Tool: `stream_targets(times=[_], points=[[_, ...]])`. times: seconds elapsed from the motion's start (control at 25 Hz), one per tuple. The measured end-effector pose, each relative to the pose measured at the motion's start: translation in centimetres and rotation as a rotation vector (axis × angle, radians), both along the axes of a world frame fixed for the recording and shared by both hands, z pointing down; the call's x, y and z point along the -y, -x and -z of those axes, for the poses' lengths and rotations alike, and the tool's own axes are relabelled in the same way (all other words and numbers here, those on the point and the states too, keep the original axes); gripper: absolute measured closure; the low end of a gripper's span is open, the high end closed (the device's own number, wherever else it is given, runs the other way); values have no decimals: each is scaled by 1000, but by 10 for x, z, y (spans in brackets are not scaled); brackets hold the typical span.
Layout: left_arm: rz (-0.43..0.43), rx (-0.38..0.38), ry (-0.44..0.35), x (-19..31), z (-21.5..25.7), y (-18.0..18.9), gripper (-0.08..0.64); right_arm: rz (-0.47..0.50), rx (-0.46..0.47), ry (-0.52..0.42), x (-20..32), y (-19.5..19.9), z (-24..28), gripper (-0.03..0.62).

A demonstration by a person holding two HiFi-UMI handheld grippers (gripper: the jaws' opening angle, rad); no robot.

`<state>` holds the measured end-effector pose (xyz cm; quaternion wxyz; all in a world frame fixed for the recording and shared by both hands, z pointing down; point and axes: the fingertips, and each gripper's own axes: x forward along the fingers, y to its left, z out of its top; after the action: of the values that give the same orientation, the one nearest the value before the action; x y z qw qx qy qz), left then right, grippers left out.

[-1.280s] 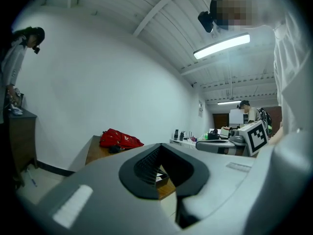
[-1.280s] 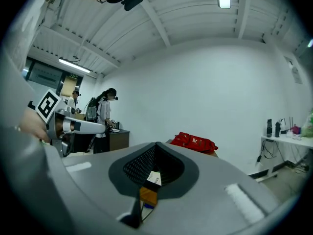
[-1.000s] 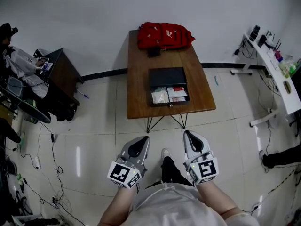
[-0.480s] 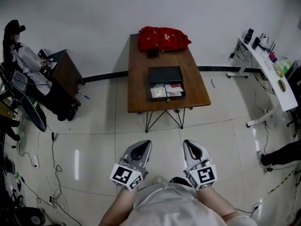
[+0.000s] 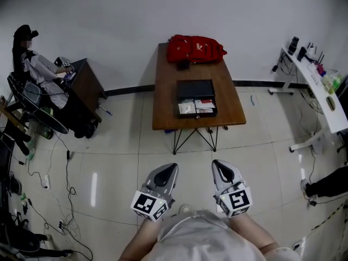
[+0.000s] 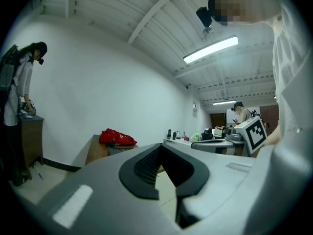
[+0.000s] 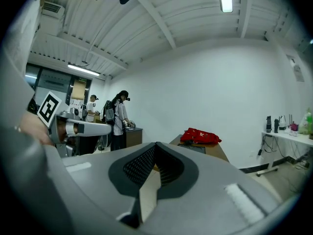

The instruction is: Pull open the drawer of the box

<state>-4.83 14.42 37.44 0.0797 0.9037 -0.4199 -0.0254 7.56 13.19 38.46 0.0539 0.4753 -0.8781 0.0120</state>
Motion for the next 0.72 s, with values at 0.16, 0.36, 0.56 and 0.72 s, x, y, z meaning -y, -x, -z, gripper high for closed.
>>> stream_targets(times=[0.16, 0.36, 0.56, 0.72], points=[[3, -3, 7, -7, 1, -10, 554, 7, 3, 19, -7, -9, -1, 586], [7, -24, 5, -16, 2, -16, 554, 18, 6, 25, -15, -14, -3, 586], [-2, -17, 0, -23, 4, -23, 554, 23, 13, 32, -20, -19, -3, 586], [-9, 4, -8, -25, 4, -29, 554, 26, 17, 31, -20, -23, -3, 586]])
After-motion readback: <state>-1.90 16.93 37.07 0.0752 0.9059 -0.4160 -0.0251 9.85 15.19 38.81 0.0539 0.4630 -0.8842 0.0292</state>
